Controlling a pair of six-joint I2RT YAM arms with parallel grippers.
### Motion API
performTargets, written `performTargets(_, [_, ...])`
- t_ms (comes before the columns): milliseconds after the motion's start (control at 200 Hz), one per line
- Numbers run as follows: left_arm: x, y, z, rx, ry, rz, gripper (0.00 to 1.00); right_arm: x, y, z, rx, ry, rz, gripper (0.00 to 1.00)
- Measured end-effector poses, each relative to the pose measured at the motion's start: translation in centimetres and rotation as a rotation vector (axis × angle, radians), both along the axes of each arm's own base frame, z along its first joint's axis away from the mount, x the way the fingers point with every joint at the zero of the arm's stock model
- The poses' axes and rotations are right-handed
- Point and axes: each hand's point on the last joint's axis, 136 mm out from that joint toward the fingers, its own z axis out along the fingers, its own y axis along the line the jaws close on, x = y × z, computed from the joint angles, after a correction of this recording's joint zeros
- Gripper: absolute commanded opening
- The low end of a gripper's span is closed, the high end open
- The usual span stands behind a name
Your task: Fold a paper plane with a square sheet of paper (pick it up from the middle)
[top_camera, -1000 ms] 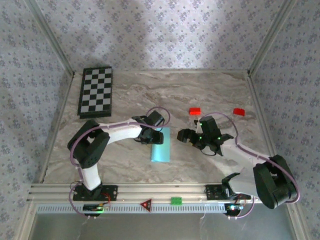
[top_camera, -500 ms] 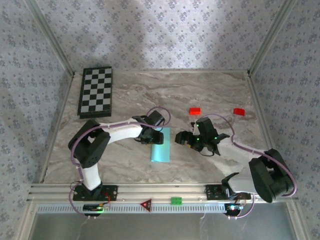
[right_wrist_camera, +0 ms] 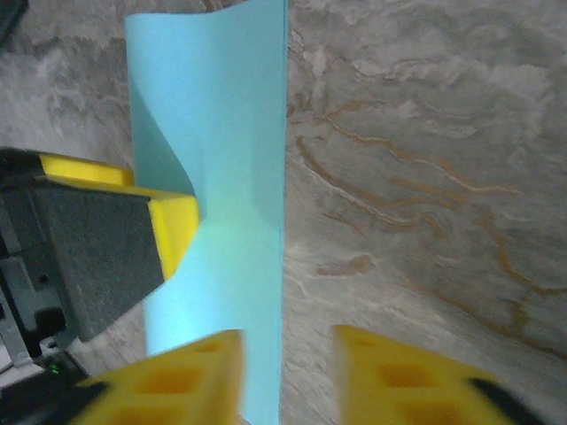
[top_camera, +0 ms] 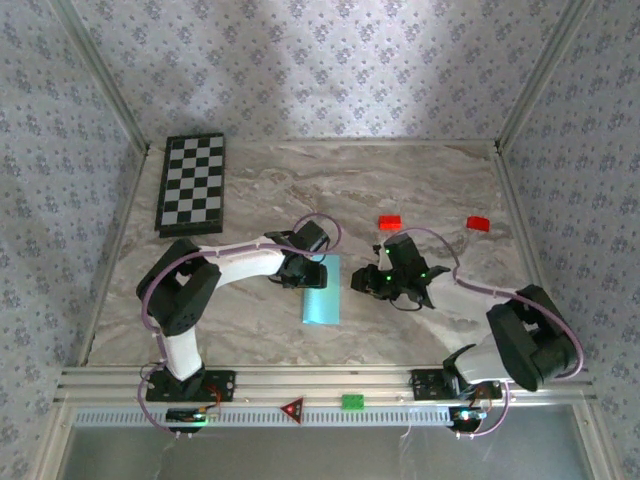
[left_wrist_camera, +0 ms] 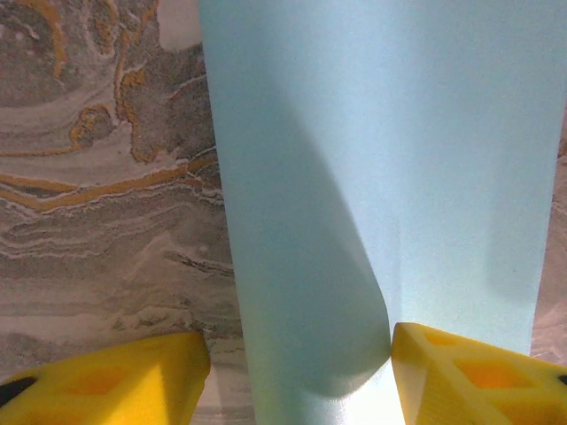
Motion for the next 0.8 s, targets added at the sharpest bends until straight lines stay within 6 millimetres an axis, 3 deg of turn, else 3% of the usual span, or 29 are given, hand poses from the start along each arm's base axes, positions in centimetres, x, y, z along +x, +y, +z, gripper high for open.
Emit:
performTargets(385, [0.0,0.0,0.1,-0.001,-0.001,0.0,0.61,-0.1,3.5,-1.8,-0.007,0.054,0.038,0.03])
performTargets(800, [0.0,0.0,-0.1,0.001,0.001,0.0,0.61,1.0,5.7,-3.0,-0.019,0.071,0.047,0.01])
